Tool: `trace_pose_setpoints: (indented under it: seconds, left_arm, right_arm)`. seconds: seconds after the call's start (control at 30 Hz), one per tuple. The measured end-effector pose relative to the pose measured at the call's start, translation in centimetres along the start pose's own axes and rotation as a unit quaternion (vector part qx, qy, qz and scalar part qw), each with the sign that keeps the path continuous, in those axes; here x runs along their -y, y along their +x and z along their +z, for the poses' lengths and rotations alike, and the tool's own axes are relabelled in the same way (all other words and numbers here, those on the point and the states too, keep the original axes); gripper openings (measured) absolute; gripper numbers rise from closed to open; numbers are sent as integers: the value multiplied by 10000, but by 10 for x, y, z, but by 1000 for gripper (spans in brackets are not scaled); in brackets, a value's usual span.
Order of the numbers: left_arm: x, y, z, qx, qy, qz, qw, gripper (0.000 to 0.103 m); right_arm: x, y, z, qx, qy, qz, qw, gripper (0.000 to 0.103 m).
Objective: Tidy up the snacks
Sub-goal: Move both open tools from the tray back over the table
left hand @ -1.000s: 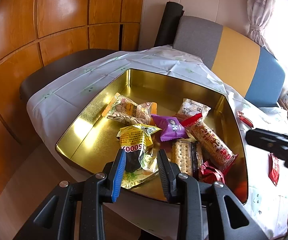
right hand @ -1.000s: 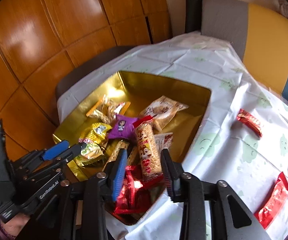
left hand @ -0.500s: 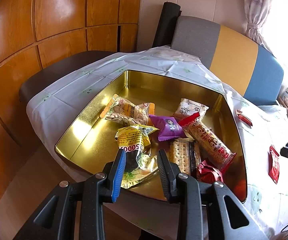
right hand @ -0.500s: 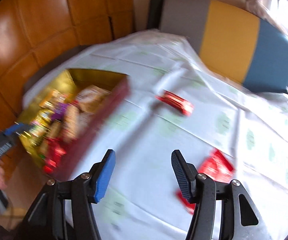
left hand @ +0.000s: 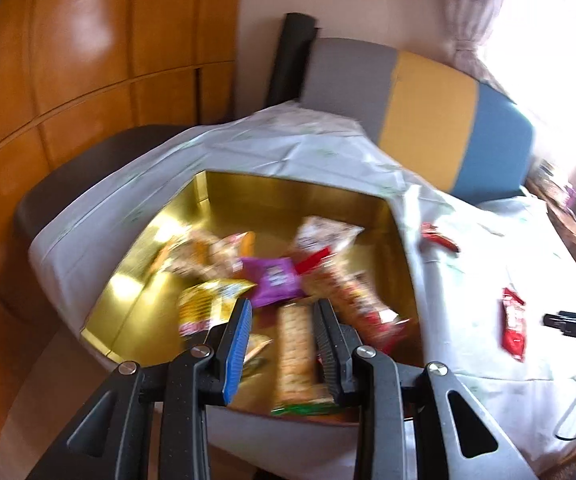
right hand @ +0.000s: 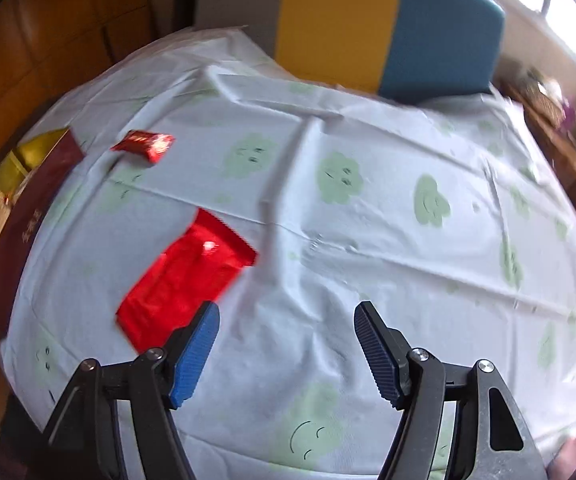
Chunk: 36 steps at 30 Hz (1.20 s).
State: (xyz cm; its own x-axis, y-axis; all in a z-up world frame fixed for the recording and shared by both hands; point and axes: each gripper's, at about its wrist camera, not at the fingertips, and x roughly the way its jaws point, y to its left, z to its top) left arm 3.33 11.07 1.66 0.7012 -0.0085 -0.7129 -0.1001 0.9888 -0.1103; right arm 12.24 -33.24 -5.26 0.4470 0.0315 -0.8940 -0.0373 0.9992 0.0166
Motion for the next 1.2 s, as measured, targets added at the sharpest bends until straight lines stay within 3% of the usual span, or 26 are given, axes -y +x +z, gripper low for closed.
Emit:
trace_pose_setpoints:
  seconds: [0.13, 0.23, 0.4, 0.47, 0.53, 0.6, 0.83, 0.93, 1.1, 1.2]
  left_arm:
    - [39, -3, 16, -5, 645, -286, 9975, 35]
    - [75, 5, 26, -181, 1352, -461, 9896, 37]
    - [132, 32, 39, -673, 2403, -1010, 9631, 48]
    - [153, 43, 45, -790, 2725, -1101, 9526, 57]
    - [171, 57, 52, -847, 2993, -1163, 9432, 59]
    - [185, 71, 57, -920, 3174, -1092, 9375, 63]
    - [229, 139, 64, -1233, 3921, -725, 9087, 64]
    - [238, 165, 67, -1386, 4073, -673, 9002, 64]
    - [254, 207, 71, -1684, 4465, -692, 8761, 64]
    - [261, 226, 74, -1714, 4555, -674, 8710, 64]
  right_arm:
    - [8, 4, 5, -143, 242, 13, 9996, 71]
    - [10, 2, 7, -136, 358, 117, 9992, 71]
    - [7, -10, 8, 0, 352, 189, 9992, 76]
    - [5, -13, 11, 63, 356, 254, 9990, 77]
    - [6, -17, 11, 112, 407, 338, 9985, 80]
    - [6, -20, 11, 143, 448, 400, 9981, 80]
    - [1, -24, 12, 179, 382, 601, 9973, 80]
    - [0, -24, 12, 166, 360, 647, 9971, 80]
    - [-1, -25, 13, 157, 336, 682, 9970, 80]
    - [-1, -26, 14, 166, 351, 738, 9965, 80]
